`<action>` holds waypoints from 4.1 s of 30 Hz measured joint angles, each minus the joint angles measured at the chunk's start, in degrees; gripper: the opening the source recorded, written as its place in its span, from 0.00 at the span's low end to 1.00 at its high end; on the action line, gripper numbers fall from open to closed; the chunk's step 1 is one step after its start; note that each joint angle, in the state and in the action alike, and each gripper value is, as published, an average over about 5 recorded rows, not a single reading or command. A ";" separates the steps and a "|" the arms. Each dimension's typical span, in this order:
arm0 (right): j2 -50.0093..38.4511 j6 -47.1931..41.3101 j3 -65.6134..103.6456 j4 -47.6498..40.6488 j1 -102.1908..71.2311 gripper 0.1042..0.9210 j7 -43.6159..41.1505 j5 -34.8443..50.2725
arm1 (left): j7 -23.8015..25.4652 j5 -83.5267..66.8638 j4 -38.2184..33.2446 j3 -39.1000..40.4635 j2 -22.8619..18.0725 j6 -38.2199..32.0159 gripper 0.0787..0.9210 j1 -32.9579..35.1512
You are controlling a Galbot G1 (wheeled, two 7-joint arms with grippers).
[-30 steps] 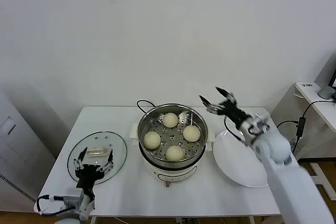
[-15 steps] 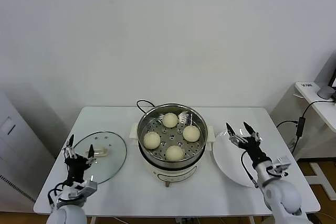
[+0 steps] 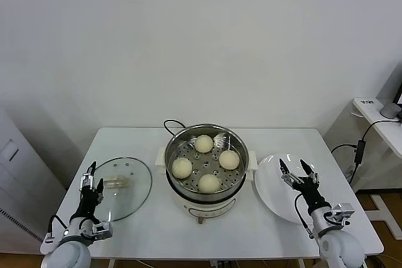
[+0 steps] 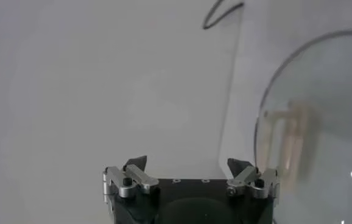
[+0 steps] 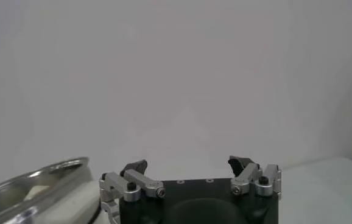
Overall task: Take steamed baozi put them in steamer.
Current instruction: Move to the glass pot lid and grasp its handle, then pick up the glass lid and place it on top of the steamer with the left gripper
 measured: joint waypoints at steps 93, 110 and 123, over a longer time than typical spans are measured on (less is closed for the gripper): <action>5.47 0.60 1.75 -2.68 -3.38 0.88 -2.06 -3.71 | -2.54 1.25 22.74 2.97 -1.98 0.96 0.27 -15.12; 5.96 0.66 1.71 -1.53 -3.53 0.88 -2.19 -3.86 | -0.40 -3.52 13.54 2.93 -3.62 9.19 0.07 -10.96; 5.41 -0.02 2.73 -0.50 -3.94 0.88 -2.17 -3.34 | 6.33 1.21 -1.19 4.25 -5.50 24.66 0.07 -10.10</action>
